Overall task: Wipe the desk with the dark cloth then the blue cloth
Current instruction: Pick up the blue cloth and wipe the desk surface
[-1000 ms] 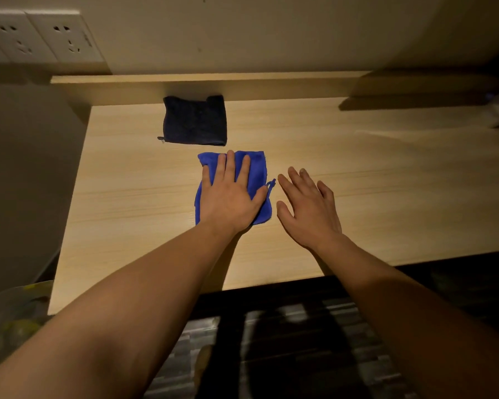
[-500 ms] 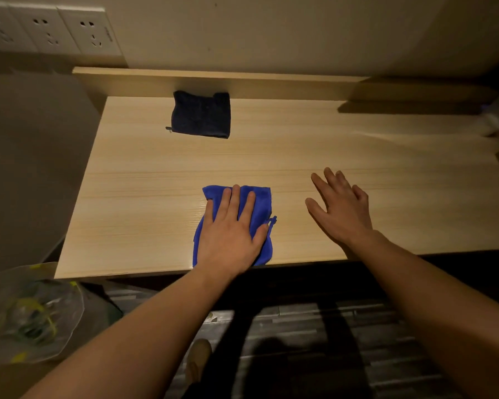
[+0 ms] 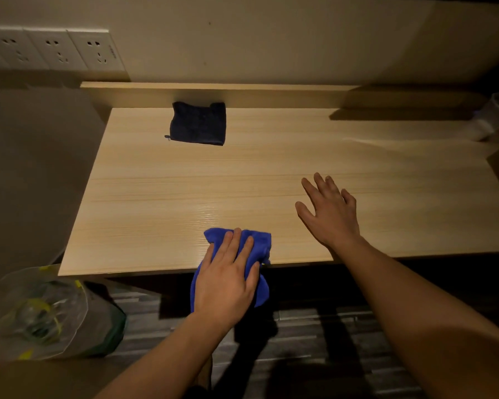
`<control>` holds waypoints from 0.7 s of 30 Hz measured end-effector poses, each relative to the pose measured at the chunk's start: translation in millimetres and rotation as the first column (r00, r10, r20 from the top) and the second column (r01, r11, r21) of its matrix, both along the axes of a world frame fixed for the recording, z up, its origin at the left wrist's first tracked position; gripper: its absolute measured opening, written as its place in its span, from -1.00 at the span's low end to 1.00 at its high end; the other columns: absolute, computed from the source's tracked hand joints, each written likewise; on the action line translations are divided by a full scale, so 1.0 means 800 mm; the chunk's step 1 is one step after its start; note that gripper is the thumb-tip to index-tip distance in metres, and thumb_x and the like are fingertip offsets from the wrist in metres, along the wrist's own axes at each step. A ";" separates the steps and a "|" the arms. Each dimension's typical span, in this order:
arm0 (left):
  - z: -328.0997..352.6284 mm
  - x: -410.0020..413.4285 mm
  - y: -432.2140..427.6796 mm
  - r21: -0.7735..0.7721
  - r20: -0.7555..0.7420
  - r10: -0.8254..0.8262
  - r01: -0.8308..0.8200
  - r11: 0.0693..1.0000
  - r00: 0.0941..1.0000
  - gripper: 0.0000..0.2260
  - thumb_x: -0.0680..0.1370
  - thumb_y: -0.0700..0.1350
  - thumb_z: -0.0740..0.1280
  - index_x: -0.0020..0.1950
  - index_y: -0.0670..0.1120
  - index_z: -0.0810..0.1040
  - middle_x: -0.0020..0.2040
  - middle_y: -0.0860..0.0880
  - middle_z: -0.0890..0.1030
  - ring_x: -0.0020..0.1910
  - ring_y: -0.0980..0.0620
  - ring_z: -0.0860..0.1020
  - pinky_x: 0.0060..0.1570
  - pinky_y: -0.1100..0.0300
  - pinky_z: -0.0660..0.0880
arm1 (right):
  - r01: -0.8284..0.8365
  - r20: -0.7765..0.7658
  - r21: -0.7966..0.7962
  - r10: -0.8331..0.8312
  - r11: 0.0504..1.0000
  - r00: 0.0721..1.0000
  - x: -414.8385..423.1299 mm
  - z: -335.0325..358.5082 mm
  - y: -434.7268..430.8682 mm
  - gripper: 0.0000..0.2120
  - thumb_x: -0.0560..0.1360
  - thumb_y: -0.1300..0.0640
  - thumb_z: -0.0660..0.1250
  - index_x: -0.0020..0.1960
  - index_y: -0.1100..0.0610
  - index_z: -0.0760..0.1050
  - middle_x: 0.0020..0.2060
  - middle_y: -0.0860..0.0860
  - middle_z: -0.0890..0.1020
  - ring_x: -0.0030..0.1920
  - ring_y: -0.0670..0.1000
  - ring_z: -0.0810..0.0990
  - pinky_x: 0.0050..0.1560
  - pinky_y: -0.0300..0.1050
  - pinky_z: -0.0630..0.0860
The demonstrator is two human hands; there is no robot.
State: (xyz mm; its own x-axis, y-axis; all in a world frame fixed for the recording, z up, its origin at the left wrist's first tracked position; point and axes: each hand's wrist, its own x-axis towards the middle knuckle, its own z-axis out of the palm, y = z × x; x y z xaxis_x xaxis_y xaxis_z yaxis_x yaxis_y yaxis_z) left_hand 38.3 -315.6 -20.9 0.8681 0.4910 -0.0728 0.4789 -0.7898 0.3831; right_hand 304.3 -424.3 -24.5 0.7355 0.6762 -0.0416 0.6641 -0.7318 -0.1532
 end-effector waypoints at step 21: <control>0.072 0.309 0.211 -0.028 -0.123 -0.001 -0.002 1.000 0.992 -0.19 0.60 0.53 -0.05 0.75 0.17 -0.13 0.76 -0.04 -0.15 0.72 -0.13 -0.22 0.59 -0.39 -0.26 | 0.018 0.016 0.031 -0.018 0.999 1.000 0.004 -0.007 0.000 -0.37 0.60 -0.33 0.01 0.64 -0.22 0.11 0.68 -0.10 0.06 0.66 -0.05 -0.05 0.59 0.14 0.02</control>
